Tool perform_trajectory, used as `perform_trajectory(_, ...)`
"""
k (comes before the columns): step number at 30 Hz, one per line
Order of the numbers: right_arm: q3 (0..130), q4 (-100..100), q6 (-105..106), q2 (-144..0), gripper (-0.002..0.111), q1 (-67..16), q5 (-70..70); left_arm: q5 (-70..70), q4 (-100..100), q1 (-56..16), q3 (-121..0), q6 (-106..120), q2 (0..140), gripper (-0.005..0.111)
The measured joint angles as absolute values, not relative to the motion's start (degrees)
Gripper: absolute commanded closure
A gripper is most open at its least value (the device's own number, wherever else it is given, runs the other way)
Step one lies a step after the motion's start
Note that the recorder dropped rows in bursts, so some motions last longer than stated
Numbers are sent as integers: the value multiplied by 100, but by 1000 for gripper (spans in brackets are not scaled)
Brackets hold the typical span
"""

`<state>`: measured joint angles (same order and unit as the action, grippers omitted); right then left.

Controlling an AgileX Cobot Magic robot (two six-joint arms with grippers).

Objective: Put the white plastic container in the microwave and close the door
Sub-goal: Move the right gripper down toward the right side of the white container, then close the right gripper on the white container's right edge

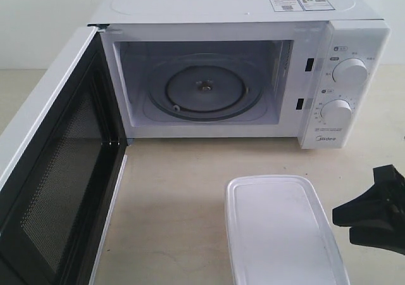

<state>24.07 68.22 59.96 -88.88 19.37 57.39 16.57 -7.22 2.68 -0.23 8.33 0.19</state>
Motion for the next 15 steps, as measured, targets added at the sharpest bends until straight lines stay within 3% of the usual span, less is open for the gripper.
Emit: perform_trajectory(15, 2694, 6948, 6142, -9451, 64, 1055, 5188, 1657, -722, 268, -23, 833, 19, 102)
